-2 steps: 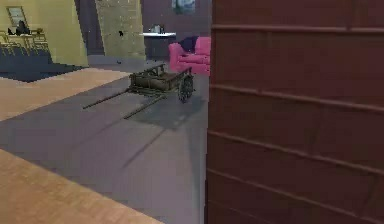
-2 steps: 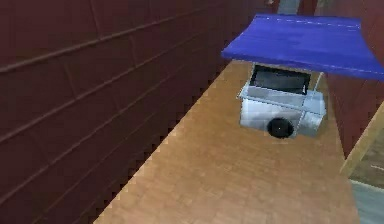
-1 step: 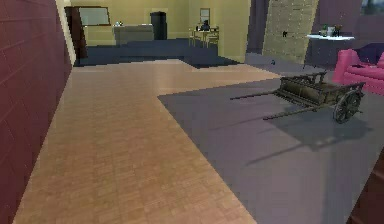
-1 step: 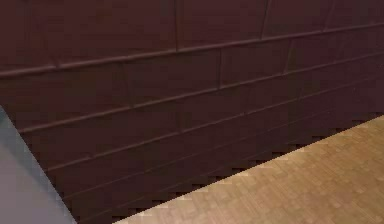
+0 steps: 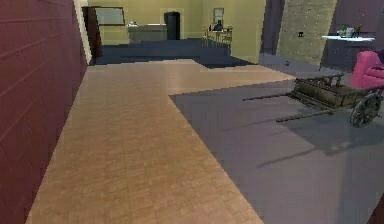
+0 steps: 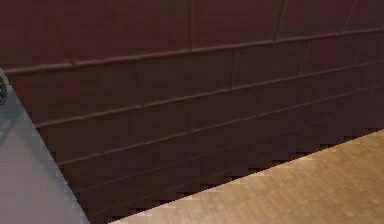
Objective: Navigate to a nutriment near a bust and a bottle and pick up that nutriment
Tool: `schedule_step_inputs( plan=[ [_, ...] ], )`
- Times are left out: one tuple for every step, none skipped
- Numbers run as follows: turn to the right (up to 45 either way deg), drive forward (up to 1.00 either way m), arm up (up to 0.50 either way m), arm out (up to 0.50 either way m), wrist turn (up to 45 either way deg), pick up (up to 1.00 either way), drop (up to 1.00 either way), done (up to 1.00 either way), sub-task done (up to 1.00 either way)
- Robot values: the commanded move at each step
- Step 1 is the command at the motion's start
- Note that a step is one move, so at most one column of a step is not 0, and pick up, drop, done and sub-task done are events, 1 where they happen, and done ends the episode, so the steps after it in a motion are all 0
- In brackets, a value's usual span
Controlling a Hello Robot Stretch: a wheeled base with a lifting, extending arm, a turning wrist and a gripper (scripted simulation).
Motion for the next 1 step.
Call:
schedule_step_inputs(
  plan=[
    [0.0,1.00,0.00,0.00,0.0,0.00,0.00,0.00,0.00]
  ],
)
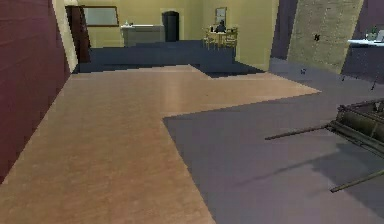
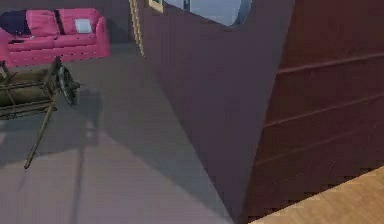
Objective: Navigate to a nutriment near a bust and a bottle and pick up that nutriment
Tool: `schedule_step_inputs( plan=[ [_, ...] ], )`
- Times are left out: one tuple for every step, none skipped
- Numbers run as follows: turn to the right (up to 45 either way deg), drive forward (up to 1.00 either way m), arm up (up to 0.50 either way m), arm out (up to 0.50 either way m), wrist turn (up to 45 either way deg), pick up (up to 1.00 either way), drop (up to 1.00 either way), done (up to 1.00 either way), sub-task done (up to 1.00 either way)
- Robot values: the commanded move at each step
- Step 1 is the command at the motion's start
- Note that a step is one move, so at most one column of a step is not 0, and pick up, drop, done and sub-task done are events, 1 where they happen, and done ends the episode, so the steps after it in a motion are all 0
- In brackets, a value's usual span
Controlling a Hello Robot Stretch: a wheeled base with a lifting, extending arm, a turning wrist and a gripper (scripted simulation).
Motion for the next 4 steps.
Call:
schedule_step_inputs(
  plan=[
    [0.0,1.00,0.00,0.00,0.0,0.00,0.00,0.00,0.00],
    [0.0,0.75,0.00,0.00,0.0,0.00,0.00,0.00,0.00],
    [6.0,0.00,0.00,0.00,0.0,0.00,0.00,0.00,0.00],
    [0.0,1.00,0.00,0.00,0.0,0.00,0.00,0.00,0.00]
  ],
)
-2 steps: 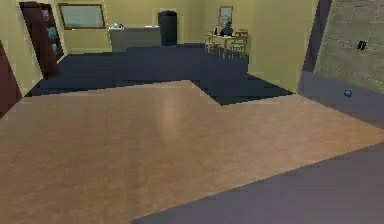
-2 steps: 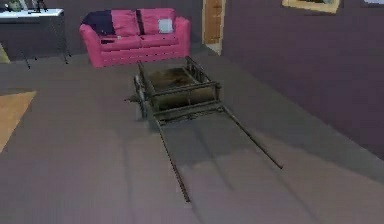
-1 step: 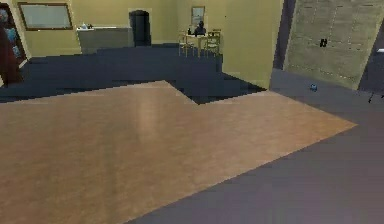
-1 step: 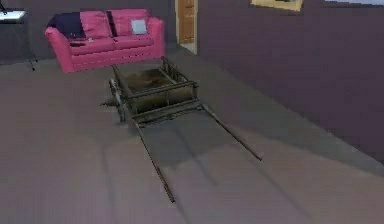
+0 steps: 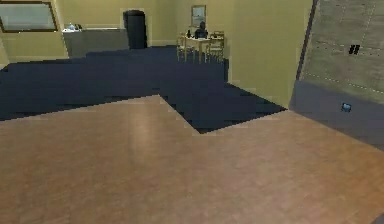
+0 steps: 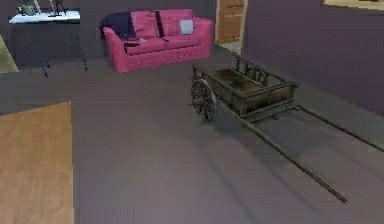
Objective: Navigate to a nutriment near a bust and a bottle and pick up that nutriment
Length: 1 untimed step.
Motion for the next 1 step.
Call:
schedule_step_inputs(
  plan=[
    [0.0,1.00,0.00,0.00,0.0,0.00,0.00,0.00,0.00]
  ],
)
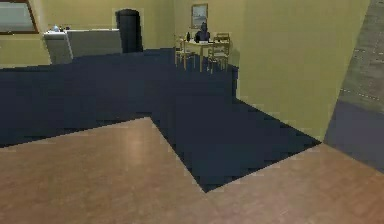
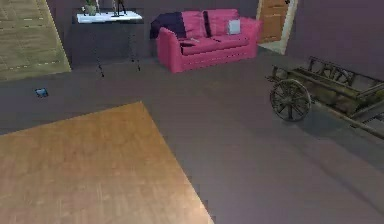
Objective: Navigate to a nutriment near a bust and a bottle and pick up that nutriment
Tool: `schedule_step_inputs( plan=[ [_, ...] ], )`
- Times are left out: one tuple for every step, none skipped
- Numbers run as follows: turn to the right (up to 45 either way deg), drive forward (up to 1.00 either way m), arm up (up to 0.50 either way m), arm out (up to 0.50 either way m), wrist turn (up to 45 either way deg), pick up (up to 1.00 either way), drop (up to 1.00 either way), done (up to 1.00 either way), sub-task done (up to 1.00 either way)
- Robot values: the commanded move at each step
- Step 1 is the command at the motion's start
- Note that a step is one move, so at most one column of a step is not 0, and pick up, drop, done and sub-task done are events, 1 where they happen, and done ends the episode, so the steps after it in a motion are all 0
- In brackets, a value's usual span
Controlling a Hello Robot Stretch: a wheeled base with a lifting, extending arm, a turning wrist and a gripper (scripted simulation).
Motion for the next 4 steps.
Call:
schedule_step_inputs(
  plan=[
    [0.0,1.00,0.00,0.00,0.0,0.00,0.00,0.00,0.00],
    [0.0,1.00,0.00,0.00,0.0,0.00,0.00,0.00,0.00],
    [0.0,1.00,0.00,0.00,0.0,0.00,0.00,0.00,0.00],
    [3.0,0.00,0.00,0.00,0.0,0.00,0.00,0.00,0.00]
  ],
)
